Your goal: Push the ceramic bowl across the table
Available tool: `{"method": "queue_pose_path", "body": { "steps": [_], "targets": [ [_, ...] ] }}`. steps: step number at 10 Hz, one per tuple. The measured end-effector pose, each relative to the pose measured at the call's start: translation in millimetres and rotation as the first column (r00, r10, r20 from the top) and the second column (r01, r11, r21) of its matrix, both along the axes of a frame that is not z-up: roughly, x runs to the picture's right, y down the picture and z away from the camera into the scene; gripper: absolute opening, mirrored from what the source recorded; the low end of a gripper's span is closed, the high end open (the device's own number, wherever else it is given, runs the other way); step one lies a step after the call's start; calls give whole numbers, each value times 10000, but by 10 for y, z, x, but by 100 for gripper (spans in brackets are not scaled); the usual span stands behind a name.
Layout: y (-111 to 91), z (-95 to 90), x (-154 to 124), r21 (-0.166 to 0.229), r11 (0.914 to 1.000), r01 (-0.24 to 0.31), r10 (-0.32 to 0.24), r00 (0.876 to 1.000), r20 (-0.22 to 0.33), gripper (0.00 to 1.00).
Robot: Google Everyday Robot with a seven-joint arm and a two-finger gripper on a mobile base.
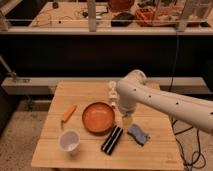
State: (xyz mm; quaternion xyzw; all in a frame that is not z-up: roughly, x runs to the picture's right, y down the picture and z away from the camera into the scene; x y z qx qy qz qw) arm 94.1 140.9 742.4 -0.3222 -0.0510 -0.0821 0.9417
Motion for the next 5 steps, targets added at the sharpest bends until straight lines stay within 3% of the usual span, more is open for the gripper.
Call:
{"method": "queue_pose_path", "body": {
  "steps": [5],
  "targets": [
    [48, 80, -31, -137, 9999, -45, 47, 9998, 180, 78]
  ]
}}
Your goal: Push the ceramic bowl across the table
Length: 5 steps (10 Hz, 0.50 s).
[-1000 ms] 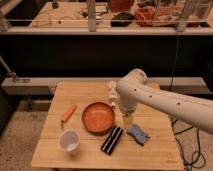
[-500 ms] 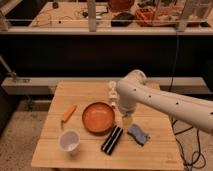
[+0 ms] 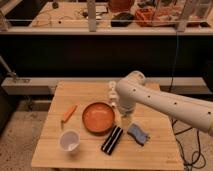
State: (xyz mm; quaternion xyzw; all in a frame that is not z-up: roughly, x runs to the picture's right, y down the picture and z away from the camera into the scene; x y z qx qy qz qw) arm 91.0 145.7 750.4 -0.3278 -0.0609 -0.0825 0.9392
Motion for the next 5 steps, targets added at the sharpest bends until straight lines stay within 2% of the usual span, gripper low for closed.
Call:
{"method": "queue_pose_path", "body": {
  "steps": [5],
  "targets": [
    [49, 90, -43, -77, 10000, -58, 60, 9998, 178, 63]
  ]
}}
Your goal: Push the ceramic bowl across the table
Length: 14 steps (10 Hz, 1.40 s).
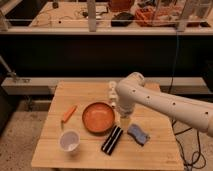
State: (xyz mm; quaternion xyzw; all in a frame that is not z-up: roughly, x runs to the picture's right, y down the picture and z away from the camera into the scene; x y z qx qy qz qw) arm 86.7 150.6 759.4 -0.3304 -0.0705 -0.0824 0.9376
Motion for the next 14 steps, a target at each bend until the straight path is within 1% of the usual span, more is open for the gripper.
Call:
{"method": "queue_pose_path", "body": {
  "steps": [1, 4, 5, 7, 8, 9, 10, 12, 14],
  "targets": [
    [15, 16, 0, -25, 10000, -12, 12, 10000, 20, 62],
    [49, 88, -31, -63, 10000, 17, -16, 9999, 102, 50],
    [64, 124, -53, -87, 10000, 35, -34, 9999, 149, 39],
    [83, 172, -81, -133, 9999, 56, -53, 9998, 207, 28],
    [89, 198, -93, -169, 9998, 43, -39, 9997, 241, 16],
    [95, 230, -111, -227, 9997, 23, -17, 9996, 278, 7],
    [109, 278, -122, -353, 9994, 20, -10, 9996, 298, 3],
    [139, 380, -151, -547, 9985, 20, 1, 9993, 377, 2],
    [154, 400, -148, -645, 9979, 24, 3, 9992, 411, 2]
  ]
}}
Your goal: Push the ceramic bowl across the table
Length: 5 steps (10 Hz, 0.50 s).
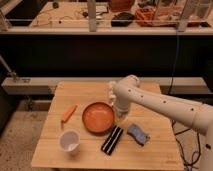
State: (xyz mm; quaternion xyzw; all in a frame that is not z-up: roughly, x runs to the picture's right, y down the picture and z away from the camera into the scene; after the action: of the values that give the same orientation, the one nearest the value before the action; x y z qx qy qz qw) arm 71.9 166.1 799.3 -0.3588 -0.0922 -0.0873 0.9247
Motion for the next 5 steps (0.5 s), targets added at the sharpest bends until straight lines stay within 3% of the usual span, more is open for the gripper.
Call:
{"method": "queue_pose_path", "body": {
  "steps": [5],
  "targets": [
    [38, 78, -52, -268, 9996, 12, -10, 10000, 98, 2]
  ]
}}
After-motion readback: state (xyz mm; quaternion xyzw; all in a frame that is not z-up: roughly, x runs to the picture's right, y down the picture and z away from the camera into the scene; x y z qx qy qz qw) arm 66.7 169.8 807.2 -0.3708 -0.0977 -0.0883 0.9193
